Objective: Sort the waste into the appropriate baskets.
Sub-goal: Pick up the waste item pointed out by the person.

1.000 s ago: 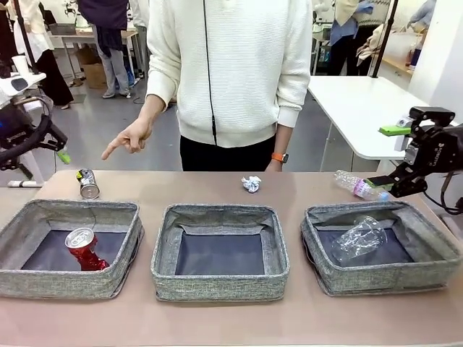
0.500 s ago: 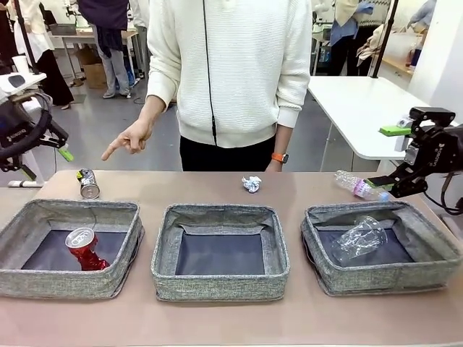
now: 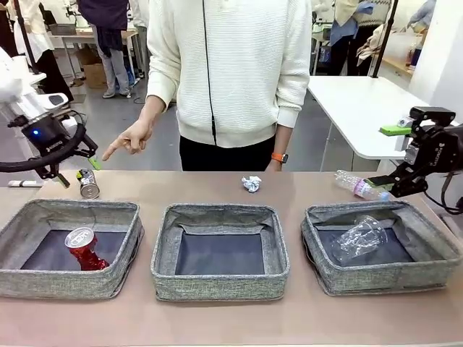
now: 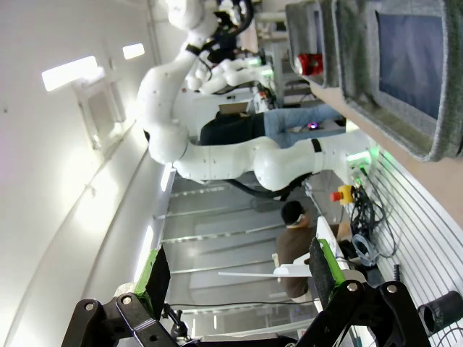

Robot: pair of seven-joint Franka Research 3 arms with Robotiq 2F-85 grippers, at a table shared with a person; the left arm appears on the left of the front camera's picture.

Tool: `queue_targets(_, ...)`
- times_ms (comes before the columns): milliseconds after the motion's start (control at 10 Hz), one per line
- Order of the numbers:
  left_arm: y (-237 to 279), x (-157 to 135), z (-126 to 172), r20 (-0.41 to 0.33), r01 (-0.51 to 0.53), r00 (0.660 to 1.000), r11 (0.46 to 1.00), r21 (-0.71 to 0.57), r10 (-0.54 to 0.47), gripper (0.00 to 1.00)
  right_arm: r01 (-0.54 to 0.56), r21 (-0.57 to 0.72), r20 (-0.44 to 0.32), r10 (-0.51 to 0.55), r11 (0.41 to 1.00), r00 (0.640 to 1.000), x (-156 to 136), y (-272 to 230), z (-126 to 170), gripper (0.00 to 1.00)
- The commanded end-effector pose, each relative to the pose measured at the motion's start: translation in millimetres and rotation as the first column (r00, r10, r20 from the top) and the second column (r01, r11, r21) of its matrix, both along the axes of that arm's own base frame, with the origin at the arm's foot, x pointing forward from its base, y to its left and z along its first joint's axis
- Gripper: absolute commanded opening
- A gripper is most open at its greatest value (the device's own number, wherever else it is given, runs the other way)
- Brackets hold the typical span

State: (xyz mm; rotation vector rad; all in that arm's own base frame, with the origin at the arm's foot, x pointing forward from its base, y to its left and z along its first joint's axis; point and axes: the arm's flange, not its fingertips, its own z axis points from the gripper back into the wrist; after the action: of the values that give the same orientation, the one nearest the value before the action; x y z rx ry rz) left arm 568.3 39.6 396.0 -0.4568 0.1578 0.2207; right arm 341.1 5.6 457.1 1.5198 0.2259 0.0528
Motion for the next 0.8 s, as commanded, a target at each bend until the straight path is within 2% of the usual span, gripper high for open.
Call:
queue_targets(0,2,26,-12,-0.038,-0.042,0.998,0.996,0.082,0.045,1.0,-0.011,0.002,0.015,0.011,1.0,1.0,-1,0,0,1.0)
queue_targets(100,4,41,-31,-0.056,-0.077,0.995,0.992,0.098,0.083,1.0,-0.011,0.002,0.015,0.011,1.0,1.0,-1,0,0,1.0)
queue_targets(200,8,53,-45,-0.04,-0.116,0.992,0.989,0.093,0.12,1.0,-0.011,0.002,0.015,0.011,1.0,1.0,-1,0,0,1.0)
queue_targets(500,16,74,-81,0.041,-0.222,0.975,0.958,0.181,0.218,1.0,-0.011,0.002,0.015,0.011,1.0,1.0,-1,0,0,1.0)
queue_targets(700,16,75,-85,0.086,-0.254,0.967,0.943,0.216,0.241,1.0,-0.011,0.002,0.015,0.011,1.0,1.0,-1,0,0,1.0)
